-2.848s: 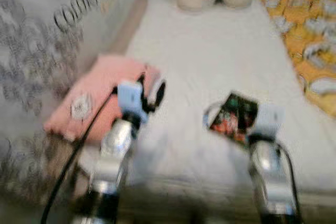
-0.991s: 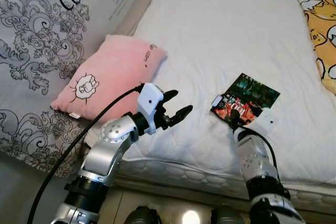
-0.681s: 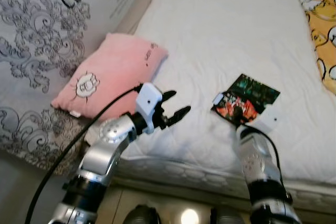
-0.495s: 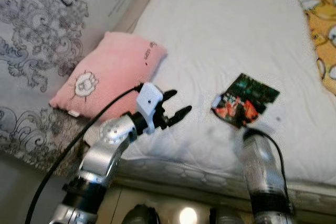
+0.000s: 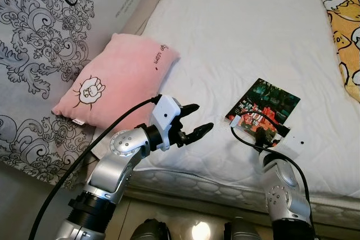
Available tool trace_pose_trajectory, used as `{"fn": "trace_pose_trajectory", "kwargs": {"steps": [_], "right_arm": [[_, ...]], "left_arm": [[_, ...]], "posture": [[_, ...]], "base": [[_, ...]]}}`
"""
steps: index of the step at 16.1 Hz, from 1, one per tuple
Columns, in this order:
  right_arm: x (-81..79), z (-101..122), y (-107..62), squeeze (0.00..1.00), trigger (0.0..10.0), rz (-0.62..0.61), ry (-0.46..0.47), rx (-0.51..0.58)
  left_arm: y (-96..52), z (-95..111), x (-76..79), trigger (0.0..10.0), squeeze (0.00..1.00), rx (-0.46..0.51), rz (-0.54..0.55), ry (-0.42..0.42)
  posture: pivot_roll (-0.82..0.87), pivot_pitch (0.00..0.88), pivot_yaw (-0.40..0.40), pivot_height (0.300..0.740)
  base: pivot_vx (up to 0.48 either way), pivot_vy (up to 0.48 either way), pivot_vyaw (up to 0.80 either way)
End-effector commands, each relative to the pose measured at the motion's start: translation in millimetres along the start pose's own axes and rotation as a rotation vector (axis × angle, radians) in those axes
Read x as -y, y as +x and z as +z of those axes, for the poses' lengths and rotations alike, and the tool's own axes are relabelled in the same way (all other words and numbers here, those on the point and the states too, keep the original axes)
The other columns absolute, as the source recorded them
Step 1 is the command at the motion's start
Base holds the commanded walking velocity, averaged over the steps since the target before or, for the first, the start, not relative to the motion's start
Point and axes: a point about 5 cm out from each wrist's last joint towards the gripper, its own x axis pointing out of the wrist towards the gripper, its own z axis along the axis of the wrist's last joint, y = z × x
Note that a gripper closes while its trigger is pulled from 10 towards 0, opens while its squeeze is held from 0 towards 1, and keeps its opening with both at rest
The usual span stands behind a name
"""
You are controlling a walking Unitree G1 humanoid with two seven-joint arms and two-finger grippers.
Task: Clean up the room
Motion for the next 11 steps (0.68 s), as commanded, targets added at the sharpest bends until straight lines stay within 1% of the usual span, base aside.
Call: {"fn": "trace_pose_trajectory", "kwargs": {"steps": [1, 3, 6, 9, 11], "right_arm": [[-1.7, -8.7, 4.3, 0.00, 10.0, -0.004, 0.051, -0.065], [-2.2, -9.6, 9.1, 0.00, 10.0, -0.017, 0.093, -0.085], [-4.7, -9.8, 12.9, 0.00, 10.0, -0.010, 0.096, -0.096], [-6.2, -11.0, 18.7, 0.00, 10.0, -0.041, 0.150, -0.123], [-8.0, -12.6, 19.5, 0.00, 10.0, -0.039, 0.160, -0.142]], "left_arm": [[-1.2, 0.7, -2.6, 10.0, 0.00, -0.009, 0.006, 0.013], [-1.3, 1.5, -3.2, 10.0, 0.00, -0.008, 0.007, 0.015], [-2.4, 1.9, -4.2, 10.0, 0.00, -0.007, 0.012, 0.015], [-2.9, 2.4, -4.7, 10.0, 0.00, -0.006, 0.016, 0.018], [-2.7, 2.9, -4.9, 10.0, 0.00, -0.005, 0.017, 0.023]], "posture": [[-0.13, 0.083, 0.100, 0.715], [-0.12, 0.084, 0.099, 0.715], [-0.11, 0.087, 0.097, 0.715], [-0.11, 0.086, 0.094, 0.715], [-0.11, 0.087, 0.093, 0.715]], "base": [[0.000, 0.000, 0.00], [0.000, 0.000, 0.00], [0.000, 0.000, 0.00], [0.000, 0.000, 0.00], [0.000, 0.000, 0.00]]}}
